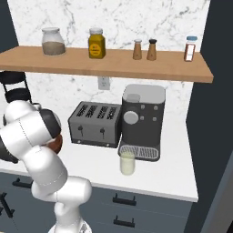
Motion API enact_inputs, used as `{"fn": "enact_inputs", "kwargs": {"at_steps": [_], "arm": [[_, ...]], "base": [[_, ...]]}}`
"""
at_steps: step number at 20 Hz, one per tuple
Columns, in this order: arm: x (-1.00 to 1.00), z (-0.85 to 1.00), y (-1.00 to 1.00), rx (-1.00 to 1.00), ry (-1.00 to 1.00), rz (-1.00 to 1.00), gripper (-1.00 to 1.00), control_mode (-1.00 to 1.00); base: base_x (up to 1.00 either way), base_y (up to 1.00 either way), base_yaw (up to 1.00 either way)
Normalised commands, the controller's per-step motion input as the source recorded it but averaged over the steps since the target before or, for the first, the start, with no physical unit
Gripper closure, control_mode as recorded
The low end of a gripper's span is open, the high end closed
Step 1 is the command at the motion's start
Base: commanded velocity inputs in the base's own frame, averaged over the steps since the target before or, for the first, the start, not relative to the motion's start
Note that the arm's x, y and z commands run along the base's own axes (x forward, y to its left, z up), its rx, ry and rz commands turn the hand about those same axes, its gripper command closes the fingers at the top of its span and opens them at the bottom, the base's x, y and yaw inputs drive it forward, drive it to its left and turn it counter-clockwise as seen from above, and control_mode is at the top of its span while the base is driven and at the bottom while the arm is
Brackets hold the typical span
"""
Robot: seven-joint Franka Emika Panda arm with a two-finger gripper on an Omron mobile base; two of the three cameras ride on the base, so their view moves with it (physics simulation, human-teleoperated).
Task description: Grab a lemon wedge from the fridge and one ice cube from the ice bowl, and put them in the glass of lemonade.
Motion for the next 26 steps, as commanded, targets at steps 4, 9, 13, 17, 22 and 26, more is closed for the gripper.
{"fn": "enact_inputs", "kwargs": {"at_steps": [4, 9, 13, 17, 22, 26], "arm": [[-0.17, 0.01, 0.00, 0.00, 0.00, 0.00, -1.00, -1.00], [-0.05, -0.07, 0.00, 0.00, -0.04, 0.00, -1.00, -1.00], [0.00, -0.16, 0.00, 0.00, 0.00, 0.00, -1.00, -1.00], [0.04, -0.06, -0.09, 0.00, 0.00, 0.01, -1.00, -1.00], [0.25, 0.00, -0.16, 0.00, 0.00, 0.03, -1.00, -1.00], [0.17, 0.00, -0.09, 0.00, 0.00, 0.01, -1.00, -1.00]], "base": [[0.00, 0.00, 0.00], [0.00, 0.00, 0.00], [0.00, 0.00, 0.00], [0.00, 0.00, 0.00], [0.00, 0.00, 0.00], [0.00, 0.00, 0.00]]}}
